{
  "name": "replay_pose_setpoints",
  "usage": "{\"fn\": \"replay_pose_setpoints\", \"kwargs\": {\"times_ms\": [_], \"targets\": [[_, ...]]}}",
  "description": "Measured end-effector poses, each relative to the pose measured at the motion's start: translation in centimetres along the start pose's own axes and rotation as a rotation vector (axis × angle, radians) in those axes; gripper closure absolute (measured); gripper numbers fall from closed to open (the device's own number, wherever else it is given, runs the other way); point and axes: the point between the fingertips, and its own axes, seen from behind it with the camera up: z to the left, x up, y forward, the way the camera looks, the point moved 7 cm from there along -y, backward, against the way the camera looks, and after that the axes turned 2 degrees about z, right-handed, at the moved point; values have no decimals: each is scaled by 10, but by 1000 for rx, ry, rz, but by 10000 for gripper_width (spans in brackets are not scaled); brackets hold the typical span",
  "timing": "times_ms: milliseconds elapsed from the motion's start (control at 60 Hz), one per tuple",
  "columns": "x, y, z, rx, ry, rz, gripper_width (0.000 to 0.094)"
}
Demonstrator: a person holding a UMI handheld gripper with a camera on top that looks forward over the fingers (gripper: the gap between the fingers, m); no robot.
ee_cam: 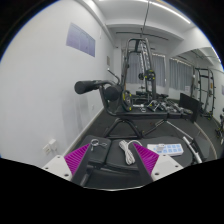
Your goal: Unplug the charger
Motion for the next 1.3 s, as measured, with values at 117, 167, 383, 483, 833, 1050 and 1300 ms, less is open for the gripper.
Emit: {"fn": "replay_pose_setpoints", "kwargs": {"times_ms": [117, 167, 383, 483, 833, 1050, 1300], "targets": [[-6, 11, -35, -36, 11, 9, 80], [-8, 17, -51, -51, 17, 14, 79], [-30, 31, -113, -144, 22, 32, 78], [-49, 38, -144, -186, 28, 50, 80], [-105, 95, -239, -302, 101, 73, 77], [-126, 152, -280, -318, 126, 62, 79], [-137, 234, -296, -279, 93, 41, 81]]}}
